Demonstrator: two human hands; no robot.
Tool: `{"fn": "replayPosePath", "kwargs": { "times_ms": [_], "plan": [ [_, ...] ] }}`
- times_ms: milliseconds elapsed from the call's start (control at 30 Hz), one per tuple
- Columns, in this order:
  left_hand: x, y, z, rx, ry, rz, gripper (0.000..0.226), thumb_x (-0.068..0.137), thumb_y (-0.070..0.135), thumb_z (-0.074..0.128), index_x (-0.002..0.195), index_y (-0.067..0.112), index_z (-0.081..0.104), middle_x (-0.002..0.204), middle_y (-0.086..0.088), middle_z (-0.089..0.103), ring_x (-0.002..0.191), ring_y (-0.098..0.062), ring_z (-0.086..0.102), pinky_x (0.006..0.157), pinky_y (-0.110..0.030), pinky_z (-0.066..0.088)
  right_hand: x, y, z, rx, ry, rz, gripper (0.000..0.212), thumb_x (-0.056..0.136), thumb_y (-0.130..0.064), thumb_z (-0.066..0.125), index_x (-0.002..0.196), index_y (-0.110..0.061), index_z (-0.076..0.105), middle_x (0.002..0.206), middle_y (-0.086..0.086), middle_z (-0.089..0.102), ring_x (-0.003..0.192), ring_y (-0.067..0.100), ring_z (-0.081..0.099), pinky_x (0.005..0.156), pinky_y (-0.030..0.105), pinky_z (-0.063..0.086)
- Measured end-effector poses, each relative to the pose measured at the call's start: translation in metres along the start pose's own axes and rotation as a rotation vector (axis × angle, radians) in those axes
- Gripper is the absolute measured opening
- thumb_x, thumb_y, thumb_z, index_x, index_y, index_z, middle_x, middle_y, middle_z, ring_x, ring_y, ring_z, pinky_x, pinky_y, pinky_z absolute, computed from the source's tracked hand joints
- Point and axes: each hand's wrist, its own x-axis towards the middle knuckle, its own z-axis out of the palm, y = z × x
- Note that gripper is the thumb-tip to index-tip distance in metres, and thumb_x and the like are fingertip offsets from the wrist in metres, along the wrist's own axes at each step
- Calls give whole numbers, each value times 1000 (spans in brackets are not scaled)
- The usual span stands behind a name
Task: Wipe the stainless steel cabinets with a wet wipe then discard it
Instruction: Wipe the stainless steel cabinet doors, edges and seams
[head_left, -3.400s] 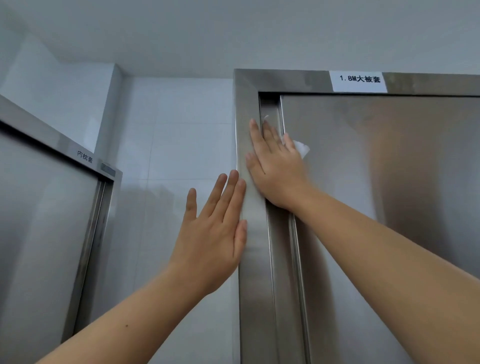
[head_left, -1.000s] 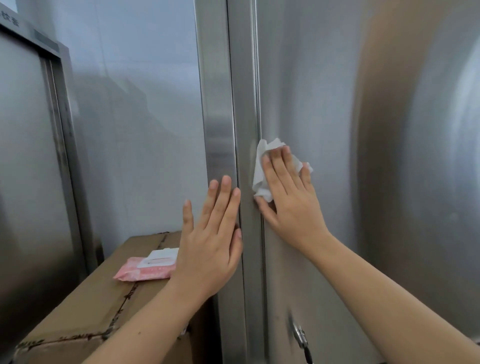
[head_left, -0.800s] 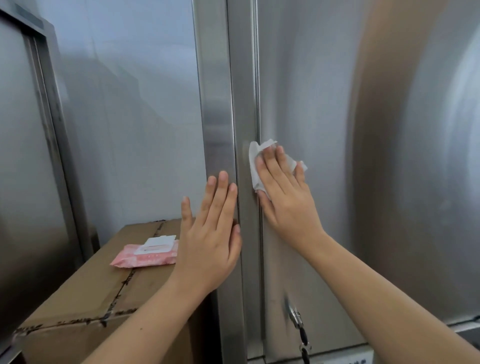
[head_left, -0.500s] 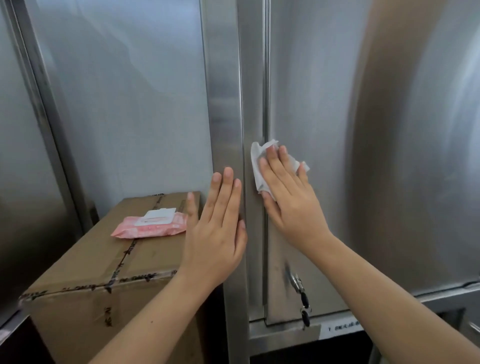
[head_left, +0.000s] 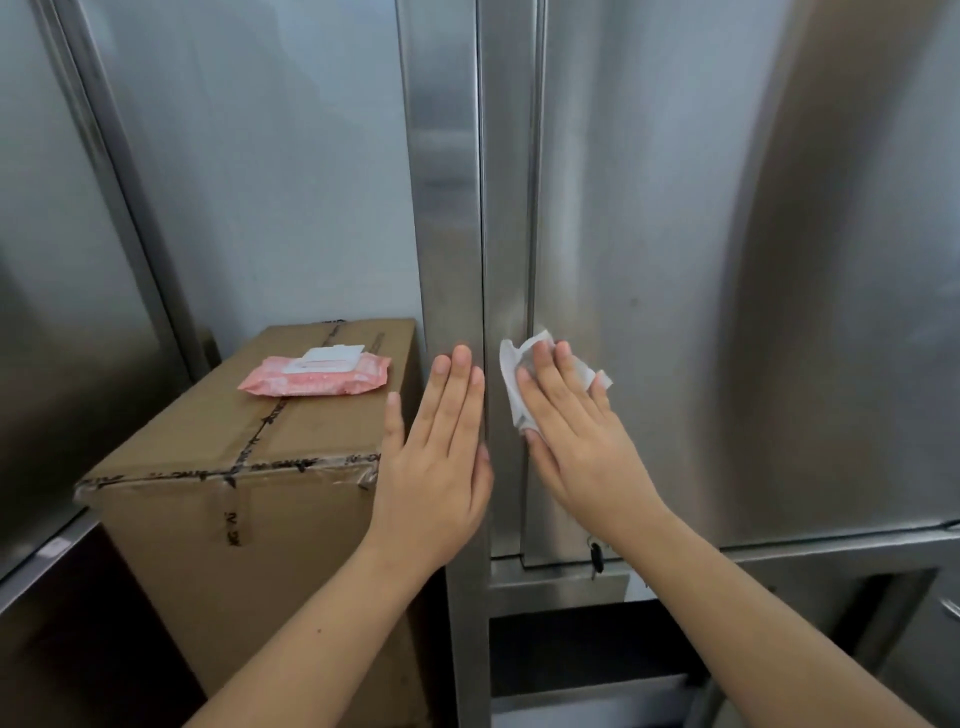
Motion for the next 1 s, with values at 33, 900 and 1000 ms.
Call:
{"fn": "replayPosePath", "kwargs": {
  "times_ms": [33,900,1000],
  "plan": [
    [-5,4,0,9,-21,-21,60,88,21,37,144,2,25,152,-13,19,142,-22,15,112,-52,15,-5,1,0,18,-13,-11,46,89,-14,39,130,7,46,138,26,41,129,41,28,98,60,32],
    [-128,130,43,-52,-439,-216,58,87,25,35,141,4,35,149,-13,30,138,-27,26,98,-63,24,-164,85,0,-28,-245,60,46,88,-11,33,125,5,53,135,23,46,126,40,38,97,54,33],
    [-129,146,47,-103,-422,-157,59,87,25,35,143,6,27,150,-12,27,140,-22,20,109,-55,19,-176,97,-2,-78,-293,62,46,86,-12,34,122,6,55,133,22,49,121,43,46,90,55,42]
  ]
}}
